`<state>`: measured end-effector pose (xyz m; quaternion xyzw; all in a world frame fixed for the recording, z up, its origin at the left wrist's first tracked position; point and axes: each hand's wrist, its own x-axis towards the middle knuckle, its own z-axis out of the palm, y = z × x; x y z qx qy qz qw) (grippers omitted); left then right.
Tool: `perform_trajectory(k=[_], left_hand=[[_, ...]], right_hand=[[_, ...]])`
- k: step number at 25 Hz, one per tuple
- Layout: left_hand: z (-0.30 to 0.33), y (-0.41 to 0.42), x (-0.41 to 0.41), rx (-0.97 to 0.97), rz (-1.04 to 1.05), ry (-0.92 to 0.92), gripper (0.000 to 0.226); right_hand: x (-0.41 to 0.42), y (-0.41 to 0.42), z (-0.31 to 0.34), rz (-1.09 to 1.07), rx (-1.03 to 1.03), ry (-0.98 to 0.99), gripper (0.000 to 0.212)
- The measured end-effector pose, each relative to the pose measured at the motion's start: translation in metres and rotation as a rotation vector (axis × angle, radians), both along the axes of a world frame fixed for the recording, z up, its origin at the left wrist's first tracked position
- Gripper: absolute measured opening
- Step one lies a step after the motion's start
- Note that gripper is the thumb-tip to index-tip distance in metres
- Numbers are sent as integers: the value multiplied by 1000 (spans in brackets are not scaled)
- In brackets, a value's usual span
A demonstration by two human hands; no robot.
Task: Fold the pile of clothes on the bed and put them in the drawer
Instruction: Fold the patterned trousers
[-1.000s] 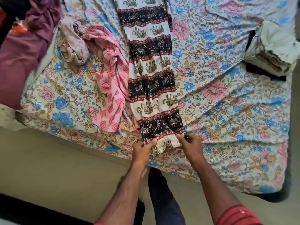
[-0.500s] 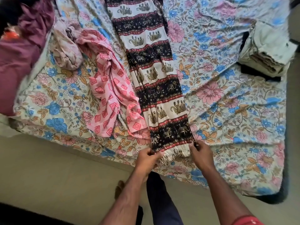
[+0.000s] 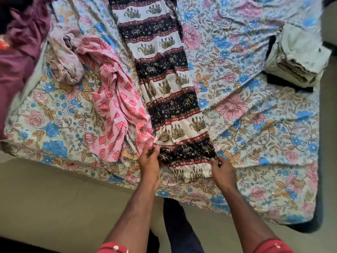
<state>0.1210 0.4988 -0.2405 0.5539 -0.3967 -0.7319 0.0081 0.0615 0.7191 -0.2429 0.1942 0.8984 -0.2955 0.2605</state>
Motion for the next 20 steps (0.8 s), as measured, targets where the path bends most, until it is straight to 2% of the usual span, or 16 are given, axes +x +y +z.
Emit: perform_trajectory(k=[2,4,7,9,11,14,15,16,18,20], left_hand=[[-8,5,13,50,-132,-74,25],[-11,13,22,90,-175,-123,21],[-2,30,29,144,-228,-101,20],[8,40,32,169,-356,-73,24],[14,53,31,145,-485,-69,31],[11,79,28,-36,-473,-112,43],[12,90,27,-126,-429,-160,52],[11,100,23,-203,-375,-212,65],[8,128,15,-222,-287,-280,92],[6,157,15,-207,-292,-268,93]], right_hand=[[1,1,3,41,-30,-35,50],[-2,2,6,32,-81,-46,48],[-8,13,15,-37,-136,-28,49],[-10,18,26,-26,-144,-32,50],[-13,24,25,45,-163,-62,52],[-19,39,7,119,-233,-119,76],[-20,41,8,119,-278,-139,70],[-24,44,9,127,-334,-163,53],[-30,58,9,106,-478,-236,20],[-32,79,8,103,-493,-221,16]])
